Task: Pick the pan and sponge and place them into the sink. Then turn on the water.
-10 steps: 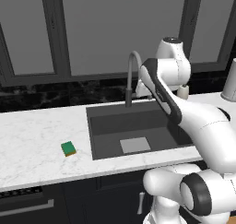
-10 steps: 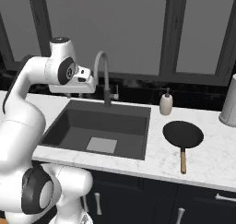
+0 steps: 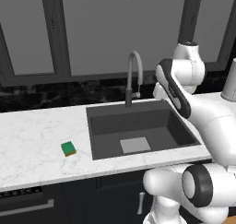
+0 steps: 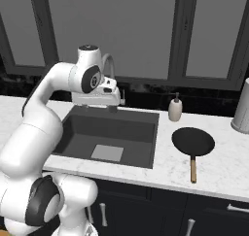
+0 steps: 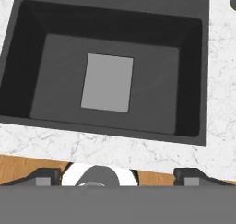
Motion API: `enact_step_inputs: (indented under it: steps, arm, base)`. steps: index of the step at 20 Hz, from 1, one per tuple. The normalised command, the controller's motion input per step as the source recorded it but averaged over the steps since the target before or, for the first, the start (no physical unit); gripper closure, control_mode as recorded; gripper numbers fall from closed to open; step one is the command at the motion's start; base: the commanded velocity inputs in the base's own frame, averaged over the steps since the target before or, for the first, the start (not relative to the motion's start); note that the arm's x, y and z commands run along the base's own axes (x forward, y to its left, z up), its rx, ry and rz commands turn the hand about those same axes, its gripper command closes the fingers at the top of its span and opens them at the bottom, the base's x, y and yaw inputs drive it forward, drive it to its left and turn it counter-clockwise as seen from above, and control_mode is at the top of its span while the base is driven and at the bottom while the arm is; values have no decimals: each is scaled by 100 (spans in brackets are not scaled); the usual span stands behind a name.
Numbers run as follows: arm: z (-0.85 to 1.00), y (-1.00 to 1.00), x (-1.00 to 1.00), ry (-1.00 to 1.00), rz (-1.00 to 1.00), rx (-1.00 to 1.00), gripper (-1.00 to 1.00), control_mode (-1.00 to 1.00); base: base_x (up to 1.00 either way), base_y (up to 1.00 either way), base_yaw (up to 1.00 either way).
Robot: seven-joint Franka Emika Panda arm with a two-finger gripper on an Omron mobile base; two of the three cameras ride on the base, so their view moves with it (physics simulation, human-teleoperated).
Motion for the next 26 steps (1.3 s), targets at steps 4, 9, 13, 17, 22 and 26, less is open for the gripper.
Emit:
enact_step_inputs:
  steps: [4,9,13,17,22,26]
  arm:
    - [-32,-100,6,16,-4,0,-100,-100]
    - [-42,-100,1,14,-3,0,-100,-100]
    - [-49,-100,0,12,-4,0,-100,-100]
    - [-46,-100,0,7,-2,1,-100,-100]
    - [-44,-68,0,6,0,0,-100,-100]
    - [-29,-47,0,3,-1,1,-100,-100]
  base:
    - [0,0,0]
    - [0,0,0]
    - [0,0,0]
    - [0,0,0]
    - [0,0,0]
    - [0,0,0]
